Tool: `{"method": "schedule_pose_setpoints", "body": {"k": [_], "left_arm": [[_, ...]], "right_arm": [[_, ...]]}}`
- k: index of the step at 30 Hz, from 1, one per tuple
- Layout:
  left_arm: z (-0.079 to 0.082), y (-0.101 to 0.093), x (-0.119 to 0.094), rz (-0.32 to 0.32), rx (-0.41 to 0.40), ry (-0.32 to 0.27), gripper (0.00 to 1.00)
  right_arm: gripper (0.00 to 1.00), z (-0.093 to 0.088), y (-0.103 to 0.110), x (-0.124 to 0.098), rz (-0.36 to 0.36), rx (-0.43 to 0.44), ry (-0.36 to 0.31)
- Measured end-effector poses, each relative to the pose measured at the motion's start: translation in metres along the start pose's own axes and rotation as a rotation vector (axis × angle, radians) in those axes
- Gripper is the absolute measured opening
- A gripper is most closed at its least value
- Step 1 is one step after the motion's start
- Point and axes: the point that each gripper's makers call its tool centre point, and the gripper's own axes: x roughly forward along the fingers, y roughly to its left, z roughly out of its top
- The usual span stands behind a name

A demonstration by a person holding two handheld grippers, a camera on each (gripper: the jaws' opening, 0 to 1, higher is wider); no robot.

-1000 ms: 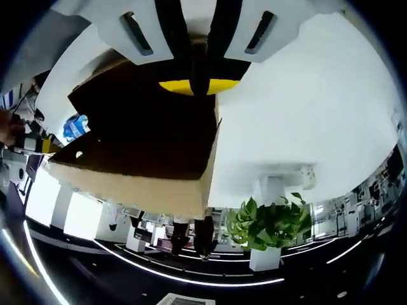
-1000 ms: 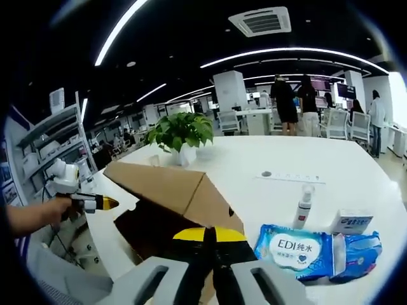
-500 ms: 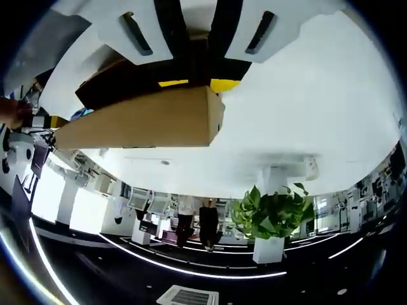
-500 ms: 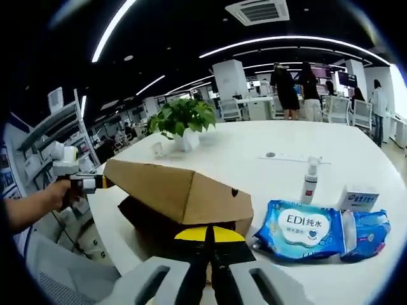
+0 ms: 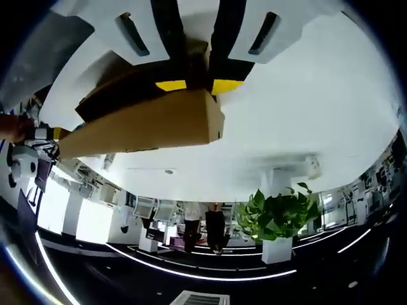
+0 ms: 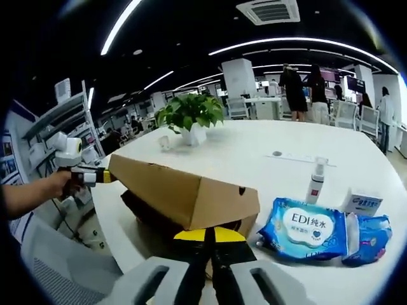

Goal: Operate the shoe box by opening the lid, removing the specified soft item, and placing it in the target area until the item is outside and the box remains undamaged.

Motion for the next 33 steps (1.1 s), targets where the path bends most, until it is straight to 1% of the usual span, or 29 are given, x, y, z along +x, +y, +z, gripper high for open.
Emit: {"method": "schedule_pose_setpoints", "body": {"k": [2, 7, 12, 15, 17, 20, 25, 33], "left_arm": [[-0.003, -0.001, -0.001, -0.004, 0.017, 0.004, 0.12], [-0.011, -0.004, 0.0, -0.018, 0.038, 0.027, 0.15], [-0.019, -0.004, 0.001, -0.021, 0.065, 0.049, 0.16], [-0.024, -0.005, 0.002, -0.029, 0.079, 0.065, 0.18], [-0.025, -0.005, 0.002, -0.028, 0.088, 0.069, 0.18], [-0.029, -0.007, 0.003, -0.032, 0.091, 0.081, 0.19], [-0.036, -0.008, 0.005, -0.034, 0.102, 0.098, 0.21], [-0.047, -0.008, 0.007, -0.033, 0.137, 0.135, 0.23]], "right_arm": [[0.0, -0.003, 0.003, 0.0, 0.016, -0.018, 0.0], [0.02, -0.012, 0.006, -0.001, 0.034, -0.073, 0.034], [0.05, -0.02, 0.008, -0.002, 0.046, -0.122, 0.056], [0.06, -0.024, 0.008, -0.003, 0.047, -0.174, 0.07], [0.07, -0.026, 0.009, -0.003, 0.049, -0.191, 0.077], [0.11, -0.027, 0.009, -0.002, 0.056, -0.201, 0.079], [0.13, -0.031, 0.012, 0.001, 0.067, -0.235, 0.094], [0.15, -0.041, 0.012, 0.002, 0.063, -0.285, 0.125]]}}
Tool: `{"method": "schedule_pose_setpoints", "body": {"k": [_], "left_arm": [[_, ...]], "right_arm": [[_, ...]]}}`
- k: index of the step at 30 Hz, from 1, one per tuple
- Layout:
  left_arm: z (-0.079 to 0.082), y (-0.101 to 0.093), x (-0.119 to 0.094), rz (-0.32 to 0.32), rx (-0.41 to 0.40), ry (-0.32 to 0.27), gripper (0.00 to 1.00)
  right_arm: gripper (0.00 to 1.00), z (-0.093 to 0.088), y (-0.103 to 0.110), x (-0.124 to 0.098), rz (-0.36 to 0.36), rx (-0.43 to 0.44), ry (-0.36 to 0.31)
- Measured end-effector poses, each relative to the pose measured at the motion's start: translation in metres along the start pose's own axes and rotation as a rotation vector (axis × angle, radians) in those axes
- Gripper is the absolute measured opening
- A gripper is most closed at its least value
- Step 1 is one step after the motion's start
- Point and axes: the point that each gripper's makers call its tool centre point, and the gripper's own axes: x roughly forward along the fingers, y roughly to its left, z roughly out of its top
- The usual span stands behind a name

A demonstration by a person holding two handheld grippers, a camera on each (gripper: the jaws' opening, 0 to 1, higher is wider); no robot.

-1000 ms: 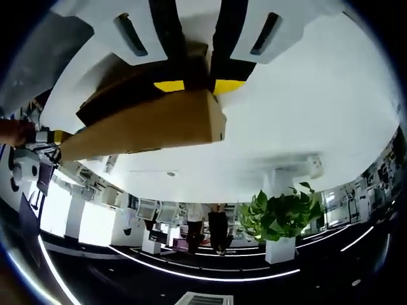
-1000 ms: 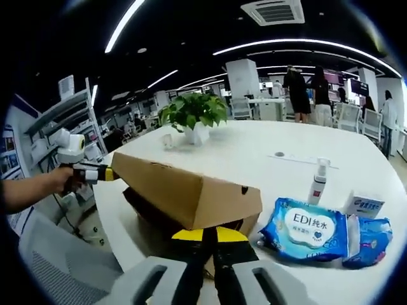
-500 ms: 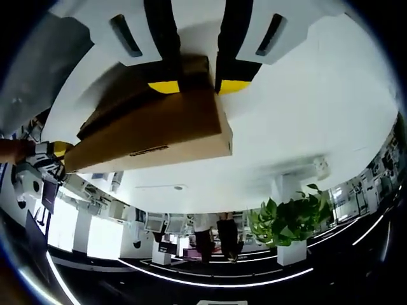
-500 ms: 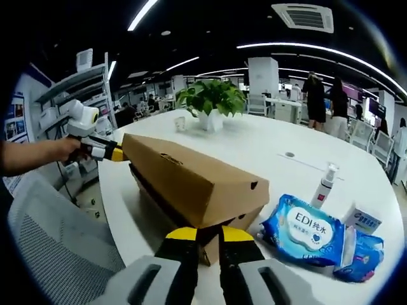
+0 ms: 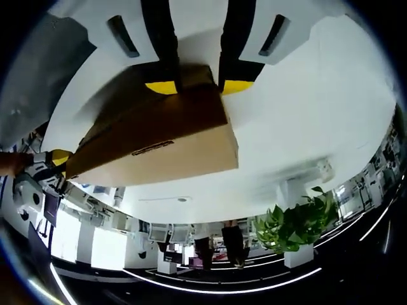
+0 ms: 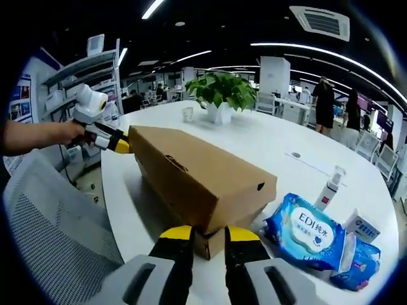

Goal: Operate the shoe box by opening the lid, removing the specified soft item, and placing it in the target area until the item is outside and the box remains undamaged.

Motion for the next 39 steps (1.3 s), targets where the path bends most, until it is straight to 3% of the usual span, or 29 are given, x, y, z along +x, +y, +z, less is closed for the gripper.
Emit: {"method": "schedule_pose_setpoints", "body": {"k": [10, 27, 39], "left_arm": [[-0.014, -0.004, 0.007, 0.001, 0.027, 0.044, 0.26], [-0.033, -0.004, 0.006, -0.011, -0.002, 0.085, 0.3], [-0.01, 0.006, -0.007, 0.003, 0.006, 0.023, 0.31]], "right_arm": [[0.18, -0.008, 0.003, 0.005, -0.003, -0.069, 0.038], [0.22, -0.014, 0.001, 0.009, 0.003, -0.05, 0.066], [0.26, -0.002, -0.001, 0.005, 0.005, -0.035, 0.037]]}}
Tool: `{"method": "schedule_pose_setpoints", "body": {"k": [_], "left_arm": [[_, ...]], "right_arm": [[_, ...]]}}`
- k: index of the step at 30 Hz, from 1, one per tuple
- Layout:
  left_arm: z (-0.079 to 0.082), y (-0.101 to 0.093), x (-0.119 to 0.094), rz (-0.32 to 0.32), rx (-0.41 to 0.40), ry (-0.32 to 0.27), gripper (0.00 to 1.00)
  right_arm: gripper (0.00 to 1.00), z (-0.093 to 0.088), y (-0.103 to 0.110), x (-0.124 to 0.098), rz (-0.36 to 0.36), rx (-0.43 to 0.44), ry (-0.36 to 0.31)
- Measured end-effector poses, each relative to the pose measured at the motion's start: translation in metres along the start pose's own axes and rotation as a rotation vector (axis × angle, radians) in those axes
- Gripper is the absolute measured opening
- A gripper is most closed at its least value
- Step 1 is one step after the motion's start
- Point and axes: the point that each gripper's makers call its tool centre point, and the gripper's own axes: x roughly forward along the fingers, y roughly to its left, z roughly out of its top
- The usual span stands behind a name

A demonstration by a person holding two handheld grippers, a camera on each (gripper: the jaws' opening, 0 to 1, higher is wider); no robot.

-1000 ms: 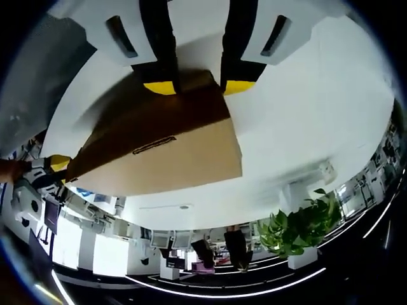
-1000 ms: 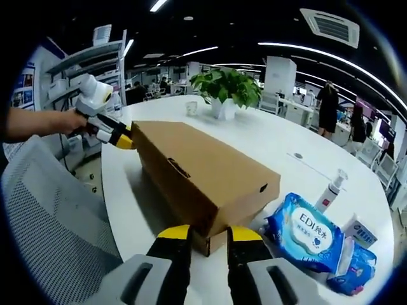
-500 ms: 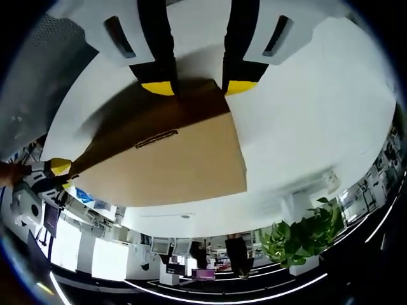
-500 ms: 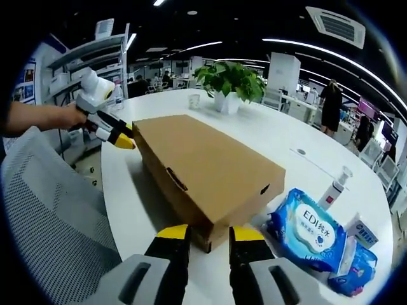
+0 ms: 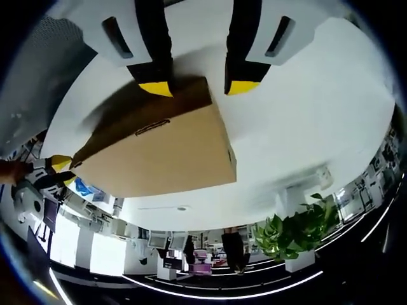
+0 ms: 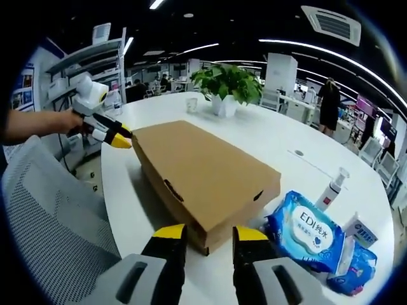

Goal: Operate the shoe box by opening the lid, removing the specified soft item, and placing it in the target area until the item is outside and the box remains undamaged.

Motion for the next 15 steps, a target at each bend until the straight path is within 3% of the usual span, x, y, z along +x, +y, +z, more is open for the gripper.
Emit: {"method": "schedule_pose_setpoints", "body": {"k": [10, 15], "left_arm": [[0.002, -0.006, 0.009, -0.044, 0.044, -0.006, 0.26], [0.0, -0.007, 0.012, -0.037, 0.053, -0.007, 0.27]], "right_arm": [[0.26, 0.003, 0.002, 0.007, 0.01, 0.024, -0.008], [0.27, 0.001, 0.002, 0.009, 0.007, 0.032, -0.002]]}}
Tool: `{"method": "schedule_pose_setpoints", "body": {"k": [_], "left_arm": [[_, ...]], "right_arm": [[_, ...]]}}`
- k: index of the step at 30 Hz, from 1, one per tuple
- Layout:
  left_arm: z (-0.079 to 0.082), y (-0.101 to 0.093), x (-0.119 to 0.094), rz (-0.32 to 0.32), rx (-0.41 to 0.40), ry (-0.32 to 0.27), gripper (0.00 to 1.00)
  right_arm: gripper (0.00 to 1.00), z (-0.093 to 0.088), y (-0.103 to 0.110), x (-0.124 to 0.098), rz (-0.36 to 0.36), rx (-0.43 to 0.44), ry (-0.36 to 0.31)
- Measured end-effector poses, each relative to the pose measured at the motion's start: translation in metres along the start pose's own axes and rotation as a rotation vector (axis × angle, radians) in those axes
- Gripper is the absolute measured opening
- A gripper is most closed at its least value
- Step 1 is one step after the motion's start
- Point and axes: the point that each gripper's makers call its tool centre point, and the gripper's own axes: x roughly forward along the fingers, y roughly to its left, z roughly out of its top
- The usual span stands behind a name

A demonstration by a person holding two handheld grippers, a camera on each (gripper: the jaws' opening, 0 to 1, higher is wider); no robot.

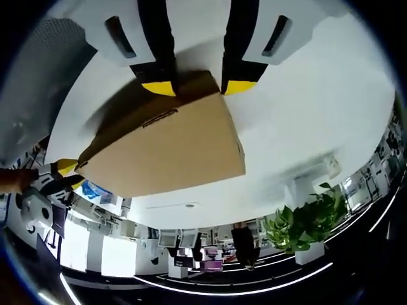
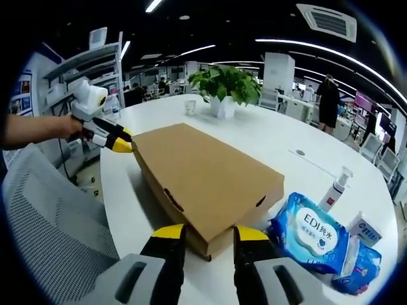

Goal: Operate the shoe box by opening the lid, removing the specified soft item, and placing it in the target area until the item is outside and the box remains undamaged.

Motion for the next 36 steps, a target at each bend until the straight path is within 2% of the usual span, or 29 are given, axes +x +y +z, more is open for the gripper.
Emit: {"method": "schedule_pose_setpoints", "body": {"k": [12, 36], "left_arm": [[-0.005, -0.001, 0.007, -0.001, -0.026, 0.007, 0.27], [0.018, 0.014, 0.035, 0.0, -0.049, 0.006, 0.27]], "right_arm": [[0.27, -0.005, -0.004, 0.008, -0.007, -0.015, 0.027], [0.27, 0.012, -0.038, 0.032, -0.017, -0.045, 0.041]]}}
